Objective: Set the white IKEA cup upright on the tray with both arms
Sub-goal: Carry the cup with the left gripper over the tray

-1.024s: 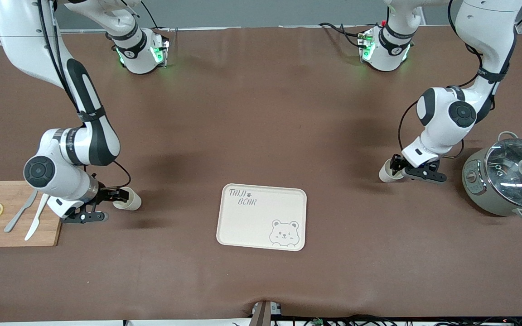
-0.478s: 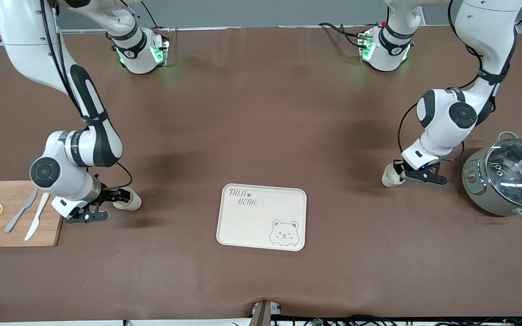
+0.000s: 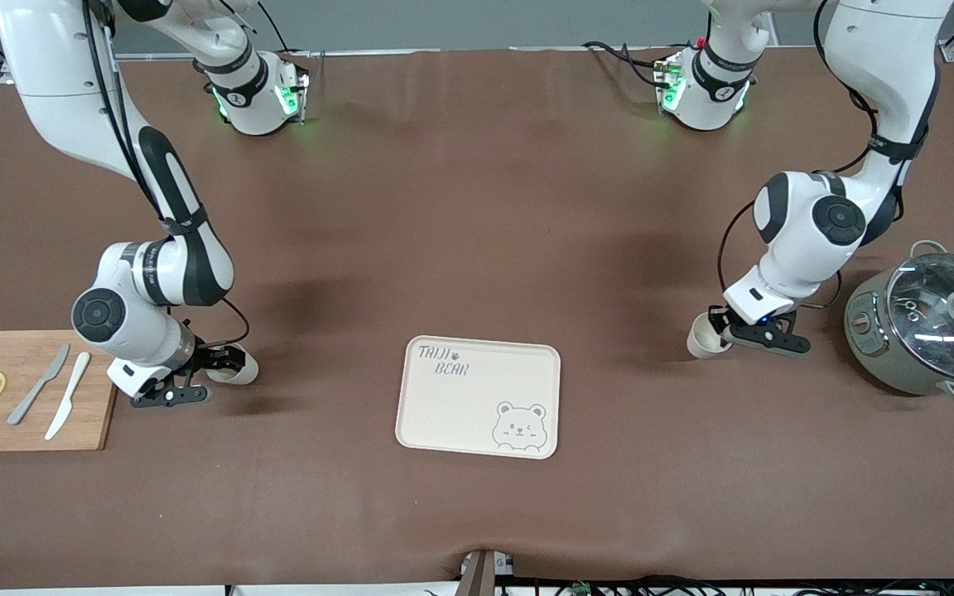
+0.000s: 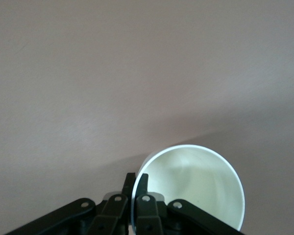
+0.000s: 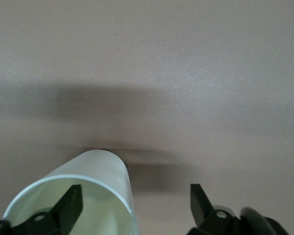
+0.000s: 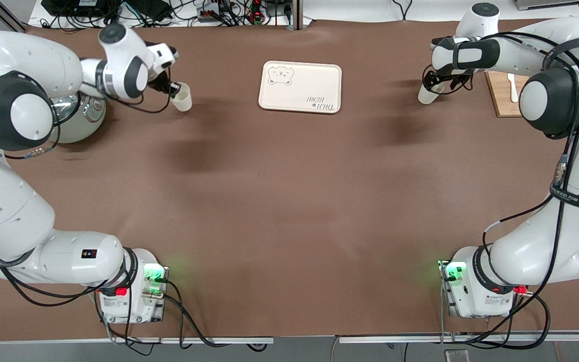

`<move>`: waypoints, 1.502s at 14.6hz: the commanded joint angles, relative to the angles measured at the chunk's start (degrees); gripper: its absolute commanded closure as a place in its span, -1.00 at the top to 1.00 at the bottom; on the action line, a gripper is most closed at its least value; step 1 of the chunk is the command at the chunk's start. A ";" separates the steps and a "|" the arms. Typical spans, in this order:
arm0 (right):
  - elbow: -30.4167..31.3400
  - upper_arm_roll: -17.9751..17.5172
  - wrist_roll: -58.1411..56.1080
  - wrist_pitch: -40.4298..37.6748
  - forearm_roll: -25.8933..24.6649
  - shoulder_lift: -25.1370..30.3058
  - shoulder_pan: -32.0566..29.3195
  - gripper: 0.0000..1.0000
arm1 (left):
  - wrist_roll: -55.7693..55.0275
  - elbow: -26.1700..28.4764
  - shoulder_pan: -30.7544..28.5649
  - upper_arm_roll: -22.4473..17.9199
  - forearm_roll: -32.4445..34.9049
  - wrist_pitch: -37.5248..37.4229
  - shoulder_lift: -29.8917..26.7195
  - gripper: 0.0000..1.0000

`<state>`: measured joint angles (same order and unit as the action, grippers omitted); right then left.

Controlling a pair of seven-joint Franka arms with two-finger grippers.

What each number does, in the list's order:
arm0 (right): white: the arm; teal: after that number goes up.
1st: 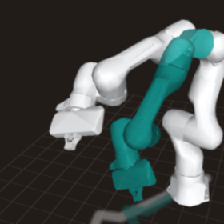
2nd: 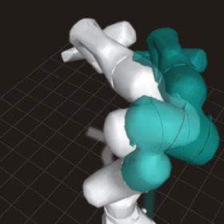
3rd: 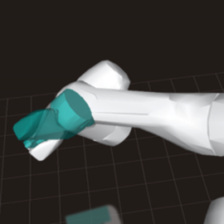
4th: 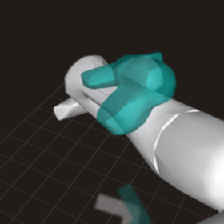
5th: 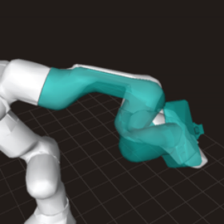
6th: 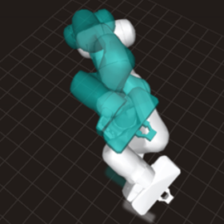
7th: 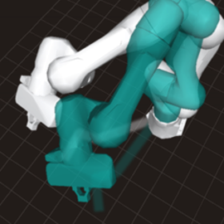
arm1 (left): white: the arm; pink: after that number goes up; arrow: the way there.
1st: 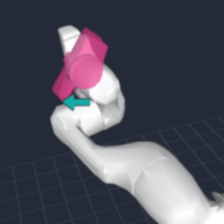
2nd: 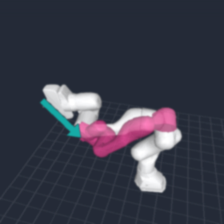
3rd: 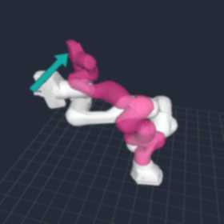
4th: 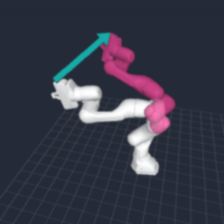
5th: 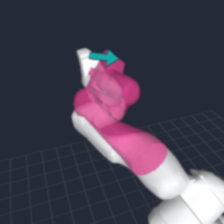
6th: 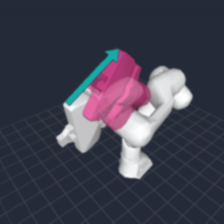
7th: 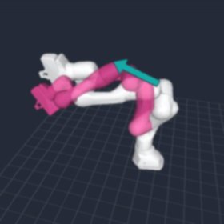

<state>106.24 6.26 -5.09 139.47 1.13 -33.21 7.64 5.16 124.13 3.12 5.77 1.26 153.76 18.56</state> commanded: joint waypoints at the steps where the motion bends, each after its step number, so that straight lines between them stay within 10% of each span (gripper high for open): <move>1: 0.46 -0.63 -0.72 -0.42 0.81 0.95 -0.08 0.09 | -6.89 -9.66 4.52 -0.06 -1.34 -9.59 2.17 -1.00; 4: 0.37 -0.73 -0.63 -0.69 0.81 0.95 0.00 -0.56 | -14.80 -15.74 9.09 -0.06 -1.34 -14.26 4.02 -1.00; 7: 0.19 -0.99 -0.45 -1.03 0.89 1.13 0.00 -0.80 | -23.33 -19.44 14.01 -0.06 -1.26 -14.98 6.48 -1.00; 22: -13.25 -1.16 -0.54 -21.25 1.25 2.44 -0.35 -1.00 | -40.23 -38.61 25.89 -0.58 -0.64 -14.89 24.33 -1.00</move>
<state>93.23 5.49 -5.07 119.23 1.38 -31.41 7.67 -34.12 88.52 28.01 6.08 1.05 140.05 40.90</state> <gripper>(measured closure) 0.969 0.965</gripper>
